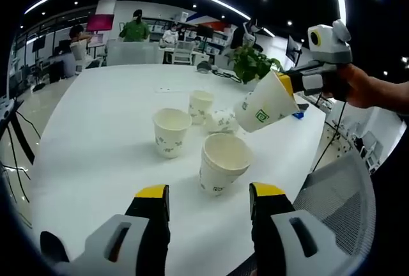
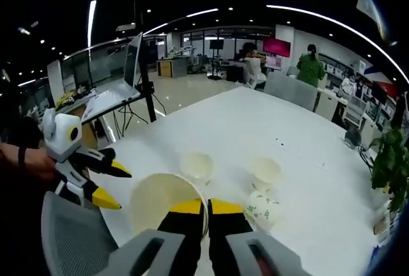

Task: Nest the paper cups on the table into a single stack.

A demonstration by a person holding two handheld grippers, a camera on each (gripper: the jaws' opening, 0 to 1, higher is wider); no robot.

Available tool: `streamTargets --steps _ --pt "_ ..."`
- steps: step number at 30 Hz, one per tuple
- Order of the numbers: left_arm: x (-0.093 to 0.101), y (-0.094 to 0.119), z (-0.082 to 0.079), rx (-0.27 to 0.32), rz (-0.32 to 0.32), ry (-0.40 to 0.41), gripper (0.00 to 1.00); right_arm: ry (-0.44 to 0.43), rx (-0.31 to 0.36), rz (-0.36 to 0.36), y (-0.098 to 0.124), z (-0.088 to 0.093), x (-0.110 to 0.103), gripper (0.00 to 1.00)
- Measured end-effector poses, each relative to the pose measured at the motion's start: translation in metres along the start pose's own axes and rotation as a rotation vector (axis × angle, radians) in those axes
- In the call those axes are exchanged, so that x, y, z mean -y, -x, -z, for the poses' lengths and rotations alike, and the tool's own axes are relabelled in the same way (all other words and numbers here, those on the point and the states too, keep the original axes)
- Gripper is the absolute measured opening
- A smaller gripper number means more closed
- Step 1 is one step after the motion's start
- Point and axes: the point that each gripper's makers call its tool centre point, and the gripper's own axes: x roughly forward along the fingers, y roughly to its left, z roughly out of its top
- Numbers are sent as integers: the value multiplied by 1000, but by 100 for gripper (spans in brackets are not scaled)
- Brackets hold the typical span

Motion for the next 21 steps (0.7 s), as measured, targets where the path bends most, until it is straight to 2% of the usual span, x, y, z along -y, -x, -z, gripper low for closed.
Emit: streamTargets --steps 3,7,21 --pt "-2 1 1 -3 -4 -1 48 20 -10 -33 -6 -1 -15 0" --pt "-3 4 2 2 -8 0 48 30 -29 -57 -14 -1 -26 0" --pt "-5 10 7 -12 -18 -17 48 31 -102 -75 -42 15 -37 0"
